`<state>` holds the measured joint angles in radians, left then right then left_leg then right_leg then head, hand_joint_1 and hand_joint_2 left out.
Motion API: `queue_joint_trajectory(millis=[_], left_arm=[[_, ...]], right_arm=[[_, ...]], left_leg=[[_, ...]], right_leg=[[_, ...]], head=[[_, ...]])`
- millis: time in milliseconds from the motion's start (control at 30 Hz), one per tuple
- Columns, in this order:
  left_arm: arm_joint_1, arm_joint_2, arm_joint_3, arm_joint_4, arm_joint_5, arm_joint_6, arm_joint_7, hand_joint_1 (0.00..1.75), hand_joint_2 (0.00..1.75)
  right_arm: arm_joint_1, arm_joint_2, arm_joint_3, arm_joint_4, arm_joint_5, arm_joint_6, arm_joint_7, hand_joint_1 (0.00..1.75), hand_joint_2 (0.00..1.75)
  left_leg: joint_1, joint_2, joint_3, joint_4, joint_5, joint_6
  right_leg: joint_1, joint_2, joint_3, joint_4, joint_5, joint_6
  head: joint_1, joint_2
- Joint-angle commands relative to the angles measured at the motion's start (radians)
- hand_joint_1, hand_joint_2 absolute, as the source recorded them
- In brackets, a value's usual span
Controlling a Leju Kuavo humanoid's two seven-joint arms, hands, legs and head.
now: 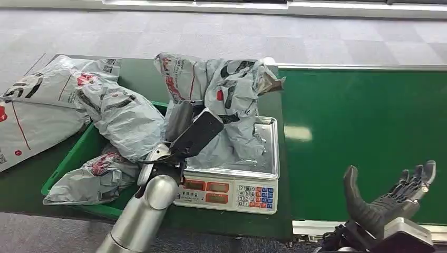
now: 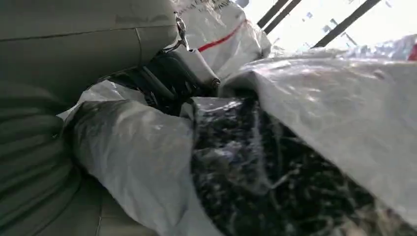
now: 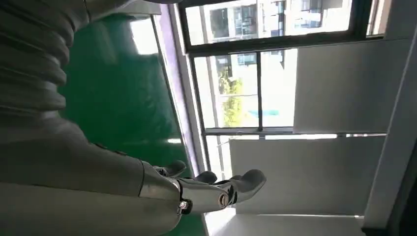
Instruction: Moved the parcel from conveyor to table for the left to box.
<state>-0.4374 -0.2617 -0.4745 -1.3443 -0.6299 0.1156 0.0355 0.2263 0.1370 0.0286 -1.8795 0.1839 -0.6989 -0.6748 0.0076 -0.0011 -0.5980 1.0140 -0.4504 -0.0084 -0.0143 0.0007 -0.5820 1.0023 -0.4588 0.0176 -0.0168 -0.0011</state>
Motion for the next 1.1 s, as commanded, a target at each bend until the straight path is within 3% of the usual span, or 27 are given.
queue_joint_trajectory(millis=[33,133,200,333,467,600,700,867,900,967,1000,1100], left_arm=[[-0.061,0.076,0.04,-0.056,0.044,0.075,-0.036,1.75,1.75],[-0.075,0.134,0.072,-0.137,-0.187,0.242,-0.01,1.75,1.75],[-0.07,0.166,0.147,-0.13,-0.304,0.213,0.081,1.75,1.75],[-0.121,0.202,0.311,0.214,-0.519,0.143,0.226,1.75,1.75],[-0.162,0.218,0.421,0.57,-0.67,0.196,0.274,1.75,1.75],[-0.137,0.247,0.467,0.671,-0.762,0.115,0.384,1.75,1.75],[-0.116,0.223,0.589,0.717,-0.683,0.003,0.307,1.75,1.75],[-0.111,0.242,0.599,0.804,-0.712,-0.082,0.32,1.75,1.75],[-0.11,0.243,0.607,0.812,-0.708,-0.096,0.316,1.03,1.75],[-0.111,0.24,0.622,0.813,-0.686,-0.111,0.294,1.03,1.75],[-0.112,0.241,0.623,0.812,-0.685,-0.111,0.293,0.0,1.75],[-0.085,0.22,0.664,0.719,-0.641,-0.055,0.254,0.0,1.75]], right_arm=[[-0.018,0.014,-0.05,0.031,-0.014,0.001,-0.005,0.0,1.75],[0.001,0.007,-0.051,0.023,-0.021,0.001,-0.006,0.0,1.75],[0.009,-0.007,-0.037,0.023,-0.023,0.001,-0.001,0.0,1.75],[-0.007,-0.028,-0.012,0.026,-0.005,0.001,0.039,0.0,1.75],[-0.009,-0.043,0.007,0.029,0.012,0.001,0.074,0.0,1.75],[0.007,-0.051,0.017,0.033,0.019,0.001,0.083,0.0,1.75],[0.01,-0.061,0.022,0.044,0.027,0.004,0.103,0.0,1.75],[-0.008,-0.068,0.035,0.069,0.029,0.016,0.114,0.0,1.75],[-0.013,-0.067,0.034,0.073,0.031,0.016,0.118,0.0,1.75],[-0.013,-0.067,0.033,0.073,0.032,0.015,0.119,0.0,1.75],[-0.011,-0.068,0.031,0.073,0.032,0.015,0.119,0.0,1.75],[0.005,-0.065,0.021,0.057,0.038,0.013,0.125,0.0,1.75]], left_leg=[[0.0,0.002,0.004,-0.004,0.001,0.0],[0.0,0.002,0.001,-0.001,0.0,0.0],[0.0,0.004,0.002,-0.002,0.0,-0.001],[0.0,0.004,0.006,-0.006,0.001,-0.001],[0.0,0.004,0.008,-0.005,0.002,-0.001],[0.0,0.005,0.008,-0.006,0.002,-0.002],[0.0,0.007,0.009,-0.006,0.001,-0.002],[0.0,0.006,0.008,-0.005,0.001,-0.002],[0.0,0.006,0.008,-0.005,0.001,-0.002],[0.0,0.009,0.011,-0.006,0.0,-0.003],[0.0,0.01,0.013,-0.009,0.001,-0.003],[0.0,0.01,0.011,-0.011,-0.004,-0.006]], right_leg=[[0.0,0.001,0.003,-0.004,0.001,-0.002],[0.0,0.002,0.0,0.0,0.0,-0.001],[0.0,0.004,0.0,0.0,0.001,-0.002],[0.0,0.005,0.003,-0.004,0.002,-0.003],[0.0,0.004,0.005,-0.003,0.001,-0.002],[0.0,0.005,0.004,-0.003,0.001,-0.003],[0.0,0.007,0.005,-0.003,0.001,-0.003],[0.0,0.006,0.004,-0.003,0.001,-0.003],[0.0,0.006,0.004,-0.002,0.0,-0.003],[0.0,0.009,0.006,-0.003,0.0,-0.004],[0.0,0.01,0.008,-0.004,0.001,-0.005],[0.0,0.009,0.013,-0.004,-0.001,-0.008]], head=[[0.0,0.0],[0.0,0.0],[0.0,0.0],[0.0,0.0],[0.0,0.0],[0.0,0.0],[0.0,0.0],[0.0,0.0],[0.0,0.0],[0.0,0.0],[0.0,0.0],[0.0,0.0]])
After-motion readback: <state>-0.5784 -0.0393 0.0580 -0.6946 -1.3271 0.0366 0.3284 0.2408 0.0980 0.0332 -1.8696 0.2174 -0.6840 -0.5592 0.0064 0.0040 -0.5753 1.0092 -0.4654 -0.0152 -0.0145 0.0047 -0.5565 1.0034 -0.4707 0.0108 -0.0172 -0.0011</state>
